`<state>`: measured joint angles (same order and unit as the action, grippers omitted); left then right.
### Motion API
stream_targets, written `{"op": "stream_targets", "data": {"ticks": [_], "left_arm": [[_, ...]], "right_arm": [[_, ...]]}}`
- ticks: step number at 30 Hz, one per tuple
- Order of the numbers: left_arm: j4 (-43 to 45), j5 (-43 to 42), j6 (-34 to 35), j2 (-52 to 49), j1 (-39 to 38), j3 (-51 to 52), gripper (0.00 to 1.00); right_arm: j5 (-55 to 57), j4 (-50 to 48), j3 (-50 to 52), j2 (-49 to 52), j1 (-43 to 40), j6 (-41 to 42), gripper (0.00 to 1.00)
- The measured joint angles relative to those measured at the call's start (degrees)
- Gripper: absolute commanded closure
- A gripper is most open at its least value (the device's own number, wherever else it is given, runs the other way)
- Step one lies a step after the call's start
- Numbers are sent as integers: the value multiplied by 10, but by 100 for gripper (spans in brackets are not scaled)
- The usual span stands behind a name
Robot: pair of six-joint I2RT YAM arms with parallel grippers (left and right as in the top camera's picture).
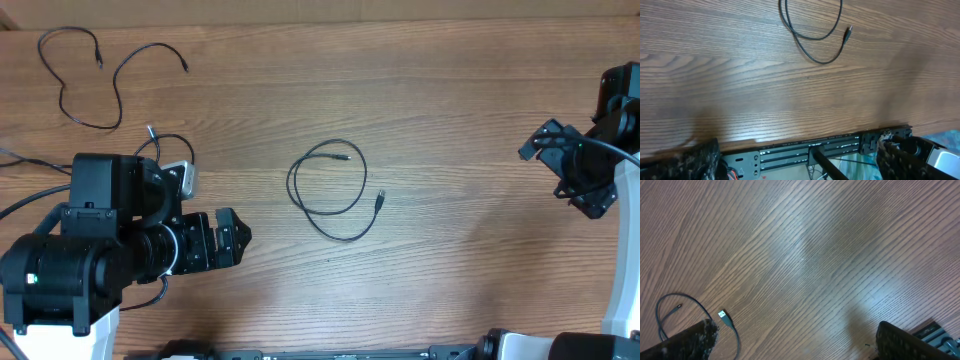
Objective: Untangle cables
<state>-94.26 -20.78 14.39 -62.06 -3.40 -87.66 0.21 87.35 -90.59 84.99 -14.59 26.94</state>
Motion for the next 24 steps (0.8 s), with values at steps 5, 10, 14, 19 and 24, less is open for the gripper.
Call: {"op": "stream_targets", "data": {"ticks": [5,10,14,19,24], "left_arm": [[0,0,0,0,0,0,0],[0,0,0,0,0,0,0],[0,0,0,0,0,0,0],[14,0,0,0,0,0,0],[21,0,0,0,0,0,0]], "right_arm": [[-18,-26,0,0,0,9,0],[-63,-44,0,0,0,16,0],[-158,-87,0,0,2,9,0],[-265,-130,0,0,70,-51,0],[-253,-162,4,1,222,-86,0]]}}
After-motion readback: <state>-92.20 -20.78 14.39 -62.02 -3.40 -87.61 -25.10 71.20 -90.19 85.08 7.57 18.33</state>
